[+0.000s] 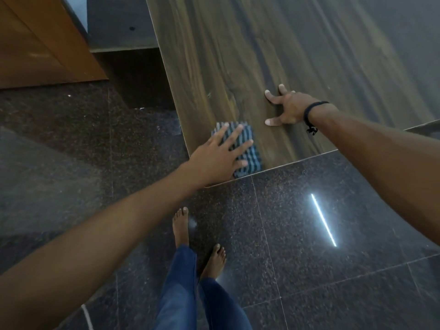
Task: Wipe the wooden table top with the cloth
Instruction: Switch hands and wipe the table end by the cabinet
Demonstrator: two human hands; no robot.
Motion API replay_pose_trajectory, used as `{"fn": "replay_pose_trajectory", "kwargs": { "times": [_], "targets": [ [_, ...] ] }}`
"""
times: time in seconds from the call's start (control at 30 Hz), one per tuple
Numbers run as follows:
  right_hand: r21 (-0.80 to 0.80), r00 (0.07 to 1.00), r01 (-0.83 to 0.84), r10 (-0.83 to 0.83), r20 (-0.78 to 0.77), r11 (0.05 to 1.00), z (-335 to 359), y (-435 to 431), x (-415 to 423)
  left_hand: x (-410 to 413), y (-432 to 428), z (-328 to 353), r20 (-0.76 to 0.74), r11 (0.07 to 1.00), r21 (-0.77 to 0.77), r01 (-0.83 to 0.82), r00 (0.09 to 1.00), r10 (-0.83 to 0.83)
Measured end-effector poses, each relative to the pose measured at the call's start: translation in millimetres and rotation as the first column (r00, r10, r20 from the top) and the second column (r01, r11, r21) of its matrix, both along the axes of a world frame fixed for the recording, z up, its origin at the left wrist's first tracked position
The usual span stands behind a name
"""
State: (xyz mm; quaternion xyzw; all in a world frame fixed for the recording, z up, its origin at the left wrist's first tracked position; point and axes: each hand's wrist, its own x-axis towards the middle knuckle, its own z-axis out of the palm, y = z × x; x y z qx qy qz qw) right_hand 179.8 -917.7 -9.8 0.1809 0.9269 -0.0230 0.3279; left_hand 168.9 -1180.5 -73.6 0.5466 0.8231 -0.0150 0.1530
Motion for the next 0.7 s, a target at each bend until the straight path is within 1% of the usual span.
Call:
{"fn": "replay_pose_trajectory", "kwargs": {
  "times": [0.1, 0.13, 0.17, 0.27, 0.33, 0.37, 0.43, 0.5, 0.53, 0.57, 0.6, 0.7],
  "targets": [
    [0.004, 0.998, 0.008, -0.008, 0.066, 1.0, 3, 4, 7, -25, 25, 5, 0.074, 0.972, 0.001, -0.236, 0.969, 0.236],
    [0.002, 0.997, 0.012, -0.012, 0.079, 1.0, 2, 4, 11, -27, 30, 6, 0.074, 0.961, -0.007, -0.275, 0.959, 0.274],
    [-0.002, 0.996, 0.017, -0.017, 0.087, 1.0, 1, 5, 16, -24, 34, 5, 0.044, 0.963, -0.013, -0.269, 0.962, 0.27],
    [-0.052, 0.999, 0.037, -0.034, 0.04, 0.998, -4, 5, 34, 11, 32, -1, -0.055, 0.995, 0.019, -0.1, 0.993, 0.101],
    [-0.078, 0.999, 0.043, -0.045, -0.026, 0.996, -6, 2, 43, 23, 29, -3, -0.053, 1.0, 0.01, -0.025, 0.998, 0.026],
    [-0.083, 0.997, 0.042, -0.047, -0.054, 0.996, -6, 2, 46, 18, 33, -1, -0.025, 0.999, 0.012, -0.041, 0.999, 0.041],
    [-0.085, 0.996, 0.035, -0.042, -0.08, 0.996, -6, 4, 51, -1, 53, 8, 0.048, 0.991, 0.018, -0.135, 0.99, 0.134],
    [-0.088, 0.997, 0.03, -0.036, -0.072, 0.996, -2, 11, 56, -15, 72, 13, 0.102, 0.966, 0.001, -0.259, 0.961, 0.258],
    [-0.087, 0.997, 0.027, -0.033, -0.063, 0.996, 0, 15, 57, -14, 78, 14, 0.108, 0.958, -0.006, -0.285, 0.953, 0.284],
    [-0.087, 0.998, 0.022, -0.027, -0.054, 0.996, 2, 19, 58, -7, 81, 13, 0.102, 0.964, -0.004, -0.268, 0.958, 0.267],
    [-0.086, 0.999, 0.016, -0.02, -0.048, 0.996, 4, 20, 58, 5, 79, 12, 0.085, 0.978, 0.007, -0.209, 0.974, 0.208],
    [-0.08, 0.999, -0.012, 0.009, -0.042, 0.997, 5, 24, 57, 32, 56, 5, 0.01, 1.0, 0.016, 0.027, 1.0, -0.027]
  ]
}}
